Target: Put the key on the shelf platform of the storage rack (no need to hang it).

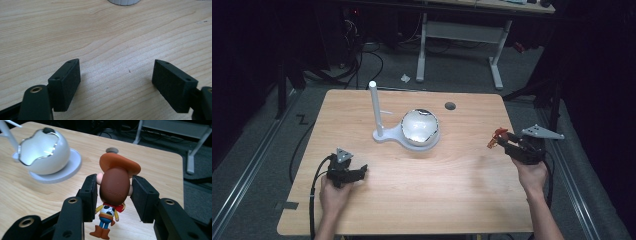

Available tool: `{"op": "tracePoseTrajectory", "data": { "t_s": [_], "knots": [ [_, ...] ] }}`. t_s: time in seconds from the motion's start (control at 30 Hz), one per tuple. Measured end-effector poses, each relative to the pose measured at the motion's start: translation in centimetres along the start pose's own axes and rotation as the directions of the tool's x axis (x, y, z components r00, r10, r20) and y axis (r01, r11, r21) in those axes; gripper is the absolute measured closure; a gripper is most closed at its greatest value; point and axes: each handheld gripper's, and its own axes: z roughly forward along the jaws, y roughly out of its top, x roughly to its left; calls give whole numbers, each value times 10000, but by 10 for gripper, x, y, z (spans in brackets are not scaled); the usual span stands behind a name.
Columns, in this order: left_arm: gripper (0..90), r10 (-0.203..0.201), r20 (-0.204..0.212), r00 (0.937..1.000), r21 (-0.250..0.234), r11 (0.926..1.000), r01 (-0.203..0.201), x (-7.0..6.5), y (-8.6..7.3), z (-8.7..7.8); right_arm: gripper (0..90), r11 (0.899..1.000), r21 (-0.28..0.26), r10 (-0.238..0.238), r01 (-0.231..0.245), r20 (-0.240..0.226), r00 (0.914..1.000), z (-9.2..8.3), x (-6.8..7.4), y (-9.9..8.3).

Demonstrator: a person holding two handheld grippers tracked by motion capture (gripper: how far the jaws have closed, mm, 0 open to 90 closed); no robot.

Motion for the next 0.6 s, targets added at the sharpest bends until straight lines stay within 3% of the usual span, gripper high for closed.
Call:
{"op": "tracePoseTrajectory", "data": {
  "t_s": [0.27, 0.6],
  "knots": [
    [232, -6, 4, 10000, -2, 10000, 6, 0, 0, 0, 577, 9988, -198, -460, 448, -648, 9968, -7, 21, 9],
    [233, -7, 5, 10000, -3, 10000, 7, 0, 0, 0, 578, 9956, -405, -898, 844, -1610, 9829, -11, 48, 24]
  ]
}}
